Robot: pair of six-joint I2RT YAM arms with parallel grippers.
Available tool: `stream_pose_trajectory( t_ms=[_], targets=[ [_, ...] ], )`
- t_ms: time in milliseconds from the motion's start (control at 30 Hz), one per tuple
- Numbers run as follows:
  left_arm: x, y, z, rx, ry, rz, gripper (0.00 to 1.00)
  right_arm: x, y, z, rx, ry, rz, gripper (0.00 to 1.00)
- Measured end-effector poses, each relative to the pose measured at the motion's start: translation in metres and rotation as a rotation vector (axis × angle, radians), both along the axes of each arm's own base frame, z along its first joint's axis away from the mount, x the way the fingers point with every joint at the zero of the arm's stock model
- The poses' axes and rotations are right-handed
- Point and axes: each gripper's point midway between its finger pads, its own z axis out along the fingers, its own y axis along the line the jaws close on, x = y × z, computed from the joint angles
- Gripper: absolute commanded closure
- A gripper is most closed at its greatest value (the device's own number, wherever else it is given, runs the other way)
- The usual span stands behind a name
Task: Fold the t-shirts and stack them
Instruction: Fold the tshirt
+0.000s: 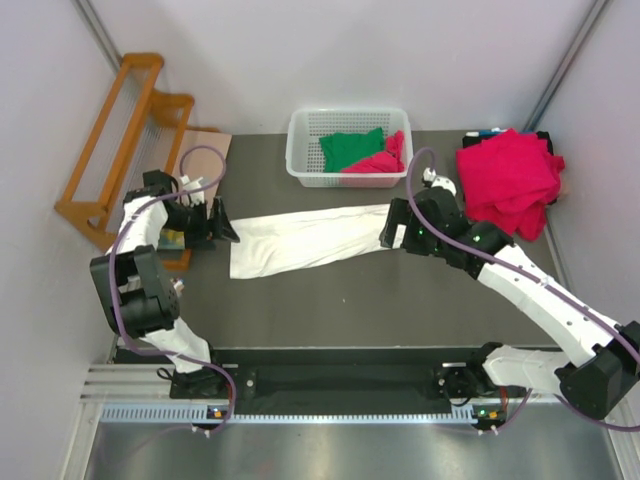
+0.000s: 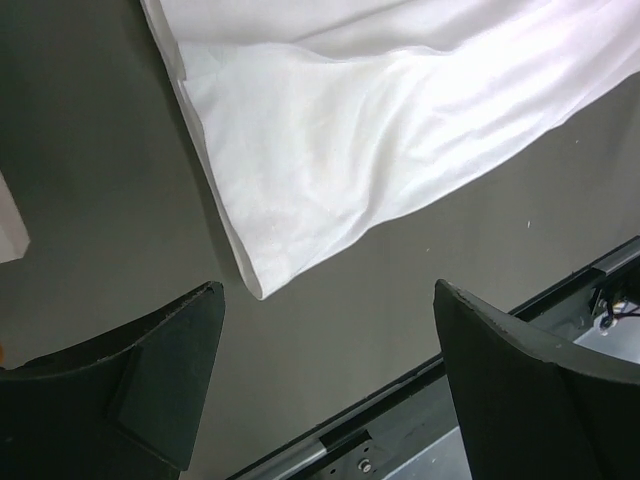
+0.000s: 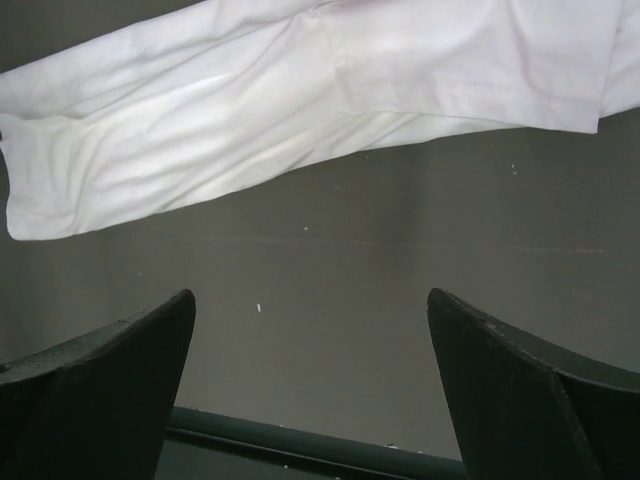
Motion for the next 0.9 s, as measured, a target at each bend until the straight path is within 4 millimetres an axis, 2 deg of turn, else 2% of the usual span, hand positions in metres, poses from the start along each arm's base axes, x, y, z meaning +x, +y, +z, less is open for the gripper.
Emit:
stream_pose_trajectory(
  t_ms=[133, 400, 767, 900],
  targets=[
    [-0.003, -0.007, -0.014, 0.002, 0.032, -0.012, 0.13, 0.0, 0.001, -0.001, 0.008, 0.003, -0.009, 0.0],
    [-0.001, -0.018, -0.055, 0.042, 0.122, -0.043, 0.14, -0.004, -0.001, -0.014, -0.003, 0.029, -0.019, 0.0],
    [0.001, -0.018, -0.073, 0.072, 0.159, -0.036, 0.14, -0.004, -0.002, -0.019, -0.008, 0.035, -0.021, 0.0],
    [0.002, -0.015, -0.081, 0.086, 0.176, -0.03, 0.23, -0.004, -0.002, -0.021, -0.008, 0.036, -0.021, 0.0]
  ],
)
